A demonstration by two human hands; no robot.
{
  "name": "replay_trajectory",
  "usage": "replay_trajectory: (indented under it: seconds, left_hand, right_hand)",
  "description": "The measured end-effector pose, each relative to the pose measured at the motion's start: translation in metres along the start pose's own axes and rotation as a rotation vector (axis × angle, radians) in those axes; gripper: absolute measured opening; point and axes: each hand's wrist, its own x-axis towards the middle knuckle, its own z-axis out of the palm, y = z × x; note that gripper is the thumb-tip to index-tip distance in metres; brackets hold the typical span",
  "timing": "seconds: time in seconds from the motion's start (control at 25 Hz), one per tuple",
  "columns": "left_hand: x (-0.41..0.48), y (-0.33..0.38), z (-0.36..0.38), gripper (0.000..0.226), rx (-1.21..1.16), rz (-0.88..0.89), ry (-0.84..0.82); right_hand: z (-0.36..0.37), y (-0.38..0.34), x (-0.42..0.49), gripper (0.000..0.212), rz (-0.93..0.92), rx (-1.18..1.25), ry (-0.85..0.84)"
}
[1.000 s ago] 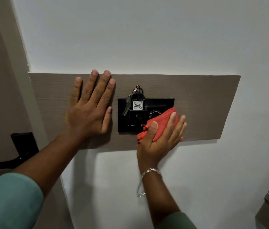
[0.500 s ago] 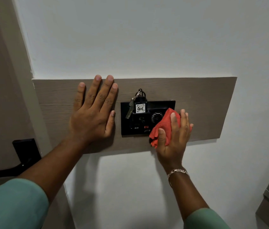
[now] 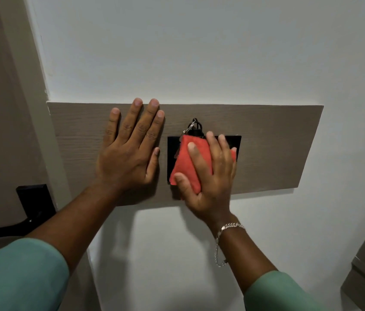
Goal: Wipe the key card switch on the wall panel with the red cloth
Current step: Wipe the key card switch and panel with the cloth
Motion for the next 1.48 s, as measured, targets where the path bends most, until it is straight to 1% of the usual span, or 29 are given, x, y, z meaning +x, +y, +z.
replay_trajectory:
  seconds: [0.04,0.12,0.2,0.28,0.32,0.36,0.44,0.48,0.52,0.6,0.68,0.72,0.76,0.84,0.92,0.96,1.0,1.04,1.08,1.12,1.16,1.2,1.24,1.28,1.32,1.36,1.4,1.48]
  left_hand:
    - [0.000,0.000,0.000,0.069,-0.002,0.001,-0.002]
    - [0.000,0.000,0.002,0.069,0.005,0.000,0.002]
    - [-0.001,0.001,0.002,0.069,0.011,-0.002,0.009]
    - [-0.002,0.001,0.003,0.069,0.014,-0.007,0.009]
    - [-0.002,0.001,0.003,0.069,0.012,-0.007,0.010]
    - [-0.002,0.000,0.003,0.069,0.009,-0.005,0.010]
    - [-0.002,-0.001,0.003,0.069,-0.001,0.001,0.013]
    - [-0.002,-0.002,0.003,0.069,-0.001,0.002,0.015]
    - [-0.003,-0.001,0.004,0.069,-0.004,0.003,0.013]
    - [-0.002,0.001,0.005,0.070,-0.003,0.007,0.015]
    - [-0.003,0.001,0.006,0.071,0.003,0.001,-0.008]
    - [-0.004,0.002,0.005,0.072,0.004,-0.009,-0.028]
    - [-0.004,0.003,0.003,0.073,0.000,-0.026,-0.050]
    - [-0.001,0.005,-0.005,0.076,-0.015,-0.042,-0.107]
    - [0.002,0.012,-0.019,0.079,-0.087,-0.076,-0.169]
    - [0.000,0.020,-0.028,0.080,-0.183,-0.146,-0.172]
    - [-0.006,0.034,-0.037,0.078,-0.323,-0.260,-0.145]
    - [-0.015,0.053,-0.045,0.072,-0.479,-0.415,-0.082]
    - [-0.024,0.076,-0.055,0.059,-0.647,-0.611,0.001]
    - [-0.030,0.101,-0.064,0.041,-0.837,-0.829,0.066]
    - [-0.031,0.124,-0.071,0.022,-1.058,-1.050,0.075]
    - [-0.026,0.143,-0.076,0.013,-1.268,-1.232,0.025]
    - [-0.019,0.157,-0.076,0.012,-1.446,-1.345,-0.048]
    - [-0.012,0.167,-0.074,0.009,-1.615,-1.402,-0.133]
    - [-0.004,0.172,-0.073,0.014,-1.731,-1.431,-0.225]
    - [0.003,0.174,-0.071,0.022,-1.791,-1.452,-0.299]
    - [0.008,0.176,-0.069,0.025,-1.822,-1.471,-0.353]
    - [0.007,0.182,-0.063,0.022,-1.858,-1.481,-0.449]
  right_hand:
    - [0.000,0.003,-0.007,0.056,-0.061,-0.055,-0.051]
    - [-0.006,0.018,-0.017,0.054,-0.101,-0.077,-0.067]
    - [-0.011,0.024,-0.019,0.054,0.012,-0.031,-0.016]
    - [-0.004,0.012,-0.010,0.056,0.141,0.026,0.050]
    - [0.002,0.001,-0.005,0.057,0.145,0.019,0.053]
    - [0.006,-0.006,-0.002,0.057,0.089,-0.016,0.029]
    - [0.004,-0.002,-0.006,0.057,-0.083,-0.081,-0.048]
    - [-0.002,0.008,-0.007,0.055,-0.138,-0.094,-0.075]
    - [-0.009,0.020,-0.009,0.054,-0.150,-0.092,-0.091]
    - [-0.018,0.037,-0.005,0.054,-0.053,-0.070,-0.068]
    - [-0.019,0.035,0.005,0.054,0.100,-0.054,-0.042]
    - [-0.019,0.030,0.008,0.055,0.141,-0.062,-0.054]
    - [-0.021,0.027,0.009,0.056,0.145,-0.069,-0.083]
    - [-0.031,0.031,0.010,0.057,0.089,-0.072,-0.168]
    - [-0.044,0.040,0.009,0.057,0.063,-0.046,-0.226]
    - [-0.050,0.042,0.010,0.056,0.059,-0.031,-0.229]
    - [-0.054,0.041,0.012,0.054,0.064,-0.022,-0.228]
    - [-0.055,0.039,0.012,0.053,0.078,-0.017,-0.235]
    - [-0.057,0.036,0.013,0.052,0.091,-0.011,-0.250]
    - [-0.058,0.033,0.013,0.053,0.105,-0.003,-0.271]
    - [-0.060,0.032,0.012,0.054,0.124,0.005,-0.301]
    - [-0.063,0.031,0.012,0.056,0.143,0.016,-0.346]
    - [-0.066,0.032,0.011,0.059,0.157,0.035,-0.398]
    - [-0.070,0.033,0.010,0.060,0.165,0.058,-0.450]
    - [-0.074,0.035,0.010,0.061,0.168,0.076,-0.498]
    - [-0.078,0.038,0.009,0.061,0.167,0.090,-0.544]
    - [-0.085,0.041,0.006,0.063,0.162,0.114,-0.583]
    - [-0.102,0.050,-0.003,0.071,0.192,0.218,-0.641]
